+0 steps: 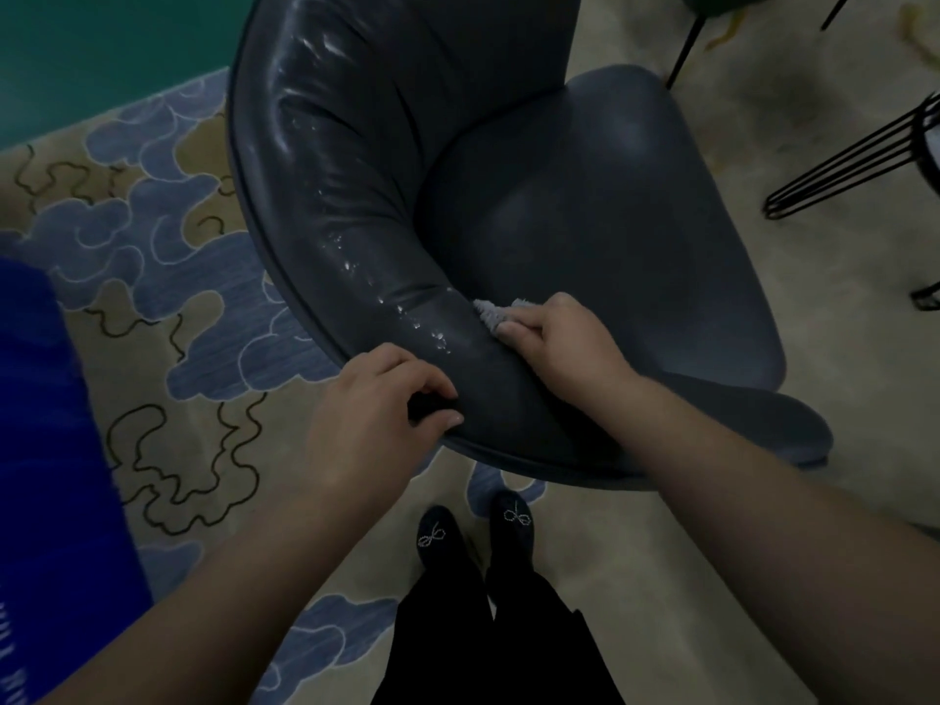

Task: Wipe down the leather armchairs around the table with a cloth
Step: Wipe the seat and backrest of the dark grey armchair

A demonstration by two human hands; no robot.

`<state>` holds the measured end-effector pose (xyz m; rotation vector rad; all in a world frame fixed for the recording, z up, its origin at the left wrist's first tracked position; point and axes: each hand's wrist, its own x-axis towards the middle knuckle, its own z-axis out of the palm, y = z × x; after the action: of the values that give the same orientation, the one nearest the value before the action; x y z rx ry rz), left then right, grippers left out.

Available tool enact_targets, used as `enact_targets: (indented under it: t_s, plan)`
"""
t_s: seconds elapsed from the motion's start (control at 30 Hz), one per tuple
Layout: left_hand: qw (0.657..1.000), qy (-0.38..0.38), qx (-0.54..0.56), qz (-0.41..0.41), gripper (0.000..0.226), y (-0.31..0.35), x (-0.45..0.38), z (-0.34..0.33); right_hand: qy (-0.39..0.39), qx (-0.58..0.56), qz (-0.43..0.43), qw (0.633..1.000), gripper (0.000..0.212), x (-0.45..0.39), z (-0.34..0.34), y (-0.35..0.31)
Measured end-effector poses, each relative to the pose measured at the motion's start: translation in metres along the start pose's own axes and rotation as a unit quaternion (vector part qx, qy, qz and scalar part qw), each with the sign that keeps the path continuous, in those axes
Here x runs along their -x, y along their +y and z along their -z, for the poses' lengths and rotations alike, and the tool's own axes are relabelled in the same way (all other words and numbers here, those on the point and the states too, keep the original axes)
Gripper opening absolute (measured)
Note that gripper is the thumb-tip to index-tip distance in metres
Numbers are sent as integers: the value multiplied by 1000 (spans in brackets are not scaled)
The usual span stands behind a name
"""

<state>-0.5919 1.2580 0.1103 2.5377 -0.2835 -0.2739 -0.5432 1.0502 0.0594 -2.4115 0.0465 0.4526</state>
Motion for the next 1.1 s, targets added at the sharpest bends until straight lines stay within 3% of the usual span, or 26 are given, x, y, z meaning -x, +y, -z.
enact_targets:
  t_s: [0.13, 0.2, 0.4, 0.5, 0.6, 0.7, 0.8, 1.0, 1.1]
  plan:
    - [1000, -6, 9, -4, 18, -2, -1, 2, -113, -11, -83, 990, 31, -34, 5, 8]
    - [1000, 1, 6, -4, 17, -1, -2, 3, -123, -19, -108, 986, 31, -39, 7, 8]
    - [997, 53, 0, 48, 17, -11, -6, 15, 104, -115, 34, 987, 29, -12, 13, -12]
    - [997, 51, -21, 63, 24, -13, -10, 20, 113, -124, 120, 979, 36, 7, -4, -38]
    - [992, 69, -81, 72, 40, -18, -14, 23, 123, -48, 172, 976, 41, 11, -22, -49]
    - [988, 83, -84, 98, 51, -23, -16, 27, 113, 16, 179, 977, 55, 4, -26, -52]
    - [989, 70, -65, 110, 53, -24, -17, 27, 76, -9, 158, 985, 62, -5, -25, -51]
    - [990, 50, -42, 126, 54, -23, -19, 29, 94, -113, 32, 989, 35, -31, -10, -44]
    - [990, 41, -47, 126, 57, -24, -21, 30, 109, -153, 76, 979, 29, -18, -13, -60]
